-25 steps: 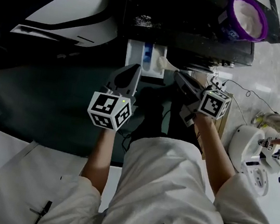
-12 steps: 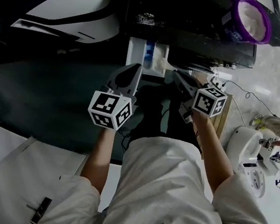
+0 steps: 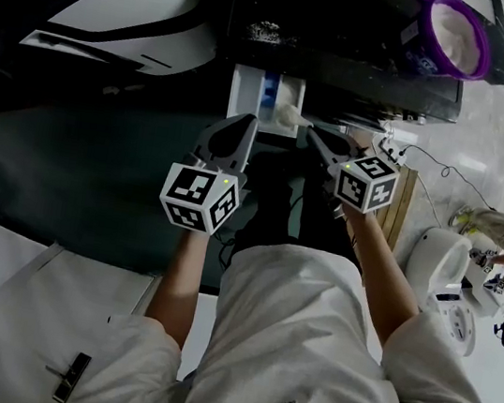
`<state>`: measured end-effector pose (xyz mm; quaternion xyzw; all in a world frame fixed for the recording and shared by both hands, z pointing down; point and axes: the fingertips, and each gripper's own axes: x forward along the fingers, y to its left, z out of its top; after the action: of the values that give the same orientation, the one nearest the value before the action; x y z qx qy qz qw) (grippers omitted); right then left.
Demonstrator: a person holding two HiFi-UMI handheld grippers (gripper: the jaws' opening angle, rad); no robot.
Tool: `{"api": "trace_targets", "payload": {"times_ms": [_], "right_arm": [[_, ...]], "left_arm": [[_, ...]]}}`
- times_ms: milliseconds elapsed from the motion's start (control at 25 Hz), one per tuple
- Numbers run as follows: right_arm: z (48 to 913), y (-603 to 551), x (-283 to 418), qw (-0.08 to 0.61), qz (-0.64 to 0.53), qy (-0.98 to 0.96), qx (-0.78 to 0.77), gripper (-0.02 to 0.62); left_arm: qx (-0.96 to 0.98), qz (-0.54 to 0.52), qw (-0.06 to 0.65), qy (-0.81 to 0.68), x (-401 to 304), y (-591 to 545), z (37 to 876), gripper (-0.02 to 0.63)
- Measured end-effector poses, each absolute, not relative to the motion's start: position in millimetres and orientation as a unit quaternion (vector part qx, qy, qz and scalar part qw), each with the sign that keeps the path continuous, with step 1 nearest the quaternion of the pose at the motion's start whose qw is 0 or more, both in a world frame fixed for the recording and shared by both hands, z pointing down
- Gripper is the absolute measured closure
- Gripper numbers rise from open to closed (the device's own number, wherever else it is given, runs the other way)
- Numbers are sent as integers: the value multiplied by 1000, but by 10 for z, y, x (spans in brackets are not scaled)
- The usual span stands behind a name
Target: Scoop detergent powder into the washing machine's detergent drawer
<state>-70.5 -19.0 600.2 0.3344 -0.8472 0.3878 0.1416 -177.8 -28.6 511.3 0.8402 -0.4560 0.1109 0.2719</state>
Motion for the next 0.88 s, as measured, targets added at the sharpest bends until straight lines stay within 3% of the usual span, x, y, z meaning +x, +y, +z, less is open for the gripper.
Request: {"api": "trace_targets", "payload": {"times_ms": [880], "right_arm": [[5913,-203,-896,292,167,-888,314,591]], "left_arm": [[836,105,270,-465,-1862,-254,5097,586]]}}
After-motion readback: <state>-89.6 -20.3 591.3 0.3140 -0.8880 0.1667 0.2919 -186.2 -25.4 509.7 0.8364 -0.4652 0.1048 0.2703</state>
